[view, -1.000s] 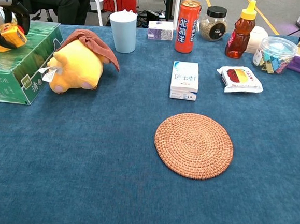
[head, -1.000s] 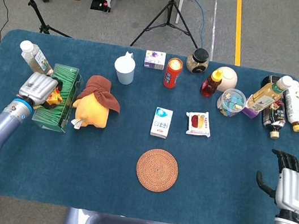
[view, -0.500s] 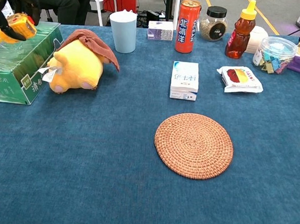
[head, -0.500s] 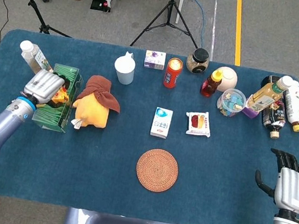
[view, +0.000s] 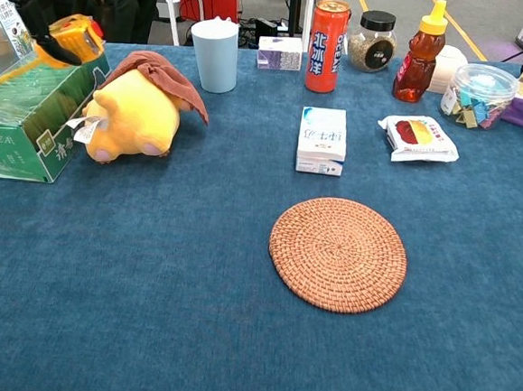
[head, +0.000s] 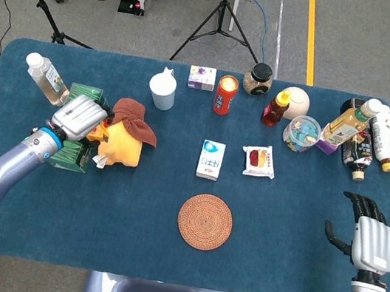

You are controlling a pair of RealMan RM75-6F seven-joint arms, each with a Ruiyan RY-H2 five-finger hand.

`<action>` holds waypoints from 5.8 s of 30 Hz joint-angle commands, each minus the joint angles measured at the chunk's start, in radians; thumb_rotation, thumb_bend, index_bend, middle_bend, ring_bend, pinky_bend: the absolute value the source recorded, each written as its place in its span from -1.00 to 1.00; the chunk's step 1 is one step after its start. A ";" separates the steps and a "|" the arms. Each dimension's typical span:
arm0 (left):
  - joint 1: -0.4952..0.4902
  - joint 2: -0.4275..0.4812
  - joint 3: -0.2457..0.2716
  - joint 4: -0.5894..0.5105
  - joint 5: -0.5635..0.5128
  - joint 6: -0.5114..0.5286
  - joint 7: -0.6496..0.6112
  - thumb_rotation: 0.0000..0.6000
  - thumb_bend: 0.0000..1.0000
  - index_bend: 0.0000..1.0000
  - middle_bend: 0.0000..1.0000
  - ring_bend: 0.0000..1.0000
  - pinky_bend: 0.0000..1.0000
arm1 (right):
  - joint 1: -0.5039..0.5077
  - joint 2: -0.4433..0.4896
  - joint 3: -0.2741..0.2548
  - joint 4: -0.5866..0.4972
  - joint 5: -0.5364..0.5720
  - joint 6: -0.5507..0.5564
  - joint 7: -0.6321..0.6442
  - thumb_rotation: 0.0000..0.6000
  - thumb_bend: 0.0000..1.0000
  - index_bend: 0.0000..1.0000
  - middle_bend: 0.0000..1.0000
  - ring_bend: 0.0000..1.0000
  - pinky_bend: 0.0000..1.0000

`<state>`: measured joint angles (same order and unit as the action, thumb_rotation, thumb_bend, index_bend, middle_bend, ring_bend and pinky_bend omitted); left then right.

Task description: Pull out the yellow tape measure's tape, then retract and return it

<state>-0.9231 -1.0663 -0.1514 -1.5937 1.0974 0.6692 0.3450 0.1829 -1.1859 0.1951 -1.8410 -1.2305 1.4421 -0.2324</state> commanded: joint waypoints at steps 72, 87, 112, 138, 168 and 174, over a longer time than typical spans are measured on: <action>-0.834 -0.447 0.115 0.157 -0.824 0.000 0.405 1.00 -0.13 0.34 0.10 -0.02 0.23 | 0.268 -0.366 0.128 -0.007 0.258 -0.147 0.009 0.53 -0.45 -1.00 -0.97 -0.88 -0.46; -0.899 -0.532 0.095 0.257 -0.929 -0.002 0.428 1.00 -0.13 0.34 0.10 -0.01 0.24 | 0.289 -0.389 0.132 0.005 0.275 -0.150 0.000 0.54 -0.45 -1.00 -0.97 -0.88 -0.46; -0.919 -0.529 0.087 0.243 -0.945 -0.011 0.431 1.00 -0.13 0.34 0.10 -0.01 0.25 | 0.315 -0.417 0.140 0.041 0.300 -0.161 -0.002 0.53 -0.45 -1.00 -0.97 -0.88 -0.46; -0.923 -0.503 0.129 0.214 -0.945 -0.024 0.414 1.00 -0.13 0.34 0.10 -0.01 0.25 | 0.316 -0.419 0.153 0.063 0.323 -0.149 0.005 0.53 -0.39 -1.00 -0.94 -0.85 -0.46; -0.900 -0.485 0.155 0.219 -0.928 -0.029 0.379 1.00 -0.13 0.34 0.10 -0.01 0.25 | 0.312 -0.423 0.153 0.080 0.319 -0.135 0.001 0.55 -0.16 -0.32 -0.77 -0.73 -0.45; -0.898 -0.487 0.154 0.223 -0.922 -0.031 0.375 1.00 -0.13 0.34 0.10 -0.01 0.25 | 0.313 -0.427 0.157 0.082 0.320 -0.132 0.002 0.55 -0.09 -0.06 -0.65 -0.68 -0.44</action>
<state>-1.8215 -1.5530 0.0028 -1.3704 0.1750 0.6385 0.7200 0.4960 -1.6121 0.3517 -1.7596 -0.9099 1.3093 -0.2306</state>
